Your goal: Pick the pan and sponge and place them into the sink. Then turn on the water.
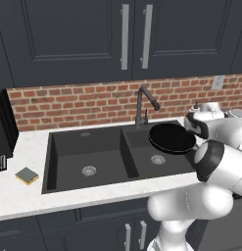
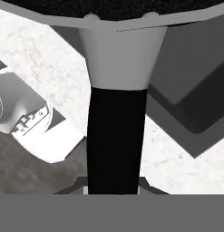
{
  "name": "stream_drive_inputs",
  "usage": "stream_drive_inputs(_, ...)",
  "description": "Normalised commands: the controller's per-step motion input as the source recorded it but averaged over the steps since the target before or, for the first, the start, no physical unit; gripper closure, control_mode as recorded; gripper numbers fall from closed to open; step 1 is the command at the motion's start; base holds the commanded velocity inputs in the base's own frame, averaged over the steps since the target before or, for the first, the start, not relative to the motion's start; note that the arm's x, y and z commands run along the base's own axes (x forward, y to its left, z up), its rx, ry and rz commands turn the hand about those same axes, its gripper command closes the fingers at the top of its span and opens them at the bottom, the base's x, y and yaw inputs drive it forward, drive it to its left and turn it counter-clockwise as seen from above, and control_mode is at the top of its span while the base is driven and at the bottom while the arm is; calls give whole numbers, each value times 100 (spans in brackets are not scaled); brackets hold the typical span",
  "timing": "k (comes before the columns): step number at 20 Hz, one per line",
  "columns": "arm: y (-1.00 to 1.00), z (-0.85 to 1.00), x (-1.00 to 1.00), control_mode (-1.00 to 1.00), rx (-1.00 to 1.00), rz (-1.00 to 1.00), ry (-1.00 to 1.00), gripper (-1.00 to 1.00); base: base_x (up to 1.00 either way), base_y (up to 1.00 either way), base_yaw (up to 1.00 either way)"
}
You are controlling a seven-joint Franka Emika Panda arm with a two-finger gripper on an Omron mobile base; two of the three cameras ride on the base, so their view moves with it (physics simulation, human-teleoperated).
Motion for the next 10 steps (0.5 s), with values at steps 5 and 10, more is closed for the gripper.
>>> stream_drive_inputs(5,0,-26,25,-100,6,-5,2,100,0,0,0)
stream_drive_inputs(10,5,-38,16,-100,0,-14,-2,100,0,0,0)
